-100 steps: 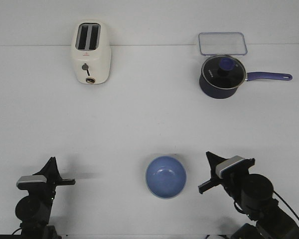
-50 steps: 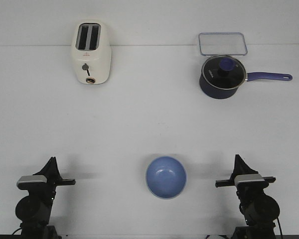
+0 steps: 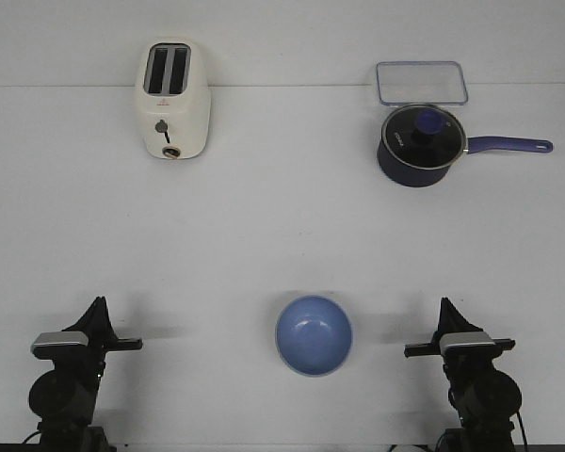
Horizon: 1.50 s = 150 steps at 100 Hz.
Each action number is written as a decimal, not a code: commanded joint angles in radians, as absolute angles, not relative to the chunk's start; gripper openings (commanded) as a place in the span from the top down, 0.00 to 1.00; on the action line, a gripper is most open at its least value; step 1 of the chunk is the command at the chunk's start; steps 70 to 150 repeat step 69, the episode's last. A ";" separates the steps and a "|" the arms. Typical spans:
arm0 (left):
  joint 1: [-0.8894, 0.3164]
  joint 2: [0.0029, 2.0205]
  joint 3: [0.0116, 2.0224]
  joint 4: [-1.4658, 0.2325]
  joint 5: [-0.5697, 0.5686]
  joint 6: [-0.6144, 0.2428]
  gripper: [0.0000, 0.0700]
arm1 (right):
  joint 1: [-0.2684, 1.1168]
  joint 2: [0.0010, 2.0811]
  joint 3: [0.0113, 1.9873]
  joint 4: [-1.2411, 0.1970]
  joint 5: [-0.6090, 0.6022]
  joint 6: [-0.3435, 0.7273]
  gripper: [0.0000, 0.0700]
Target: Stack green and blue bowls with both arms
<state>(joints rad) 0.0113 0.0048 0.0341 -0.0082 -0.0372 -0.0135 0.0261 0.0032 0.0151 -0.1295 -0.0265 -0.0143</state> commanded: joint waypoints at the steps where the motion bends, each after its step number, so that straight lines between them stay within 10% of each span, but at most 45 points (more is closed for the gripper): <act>1: 0.014 0.003 0.014 0.002 -0.033 -0.016 0.98 | 0.027 0.001 0.012 -0.109 -0.027 0.013 0.98; 150: 0.014 0.003 0.014 0.002 -0.033 -0.016 0.98 | 0.027 0.001 0.013 -0.098 -0.027 0.010 0.98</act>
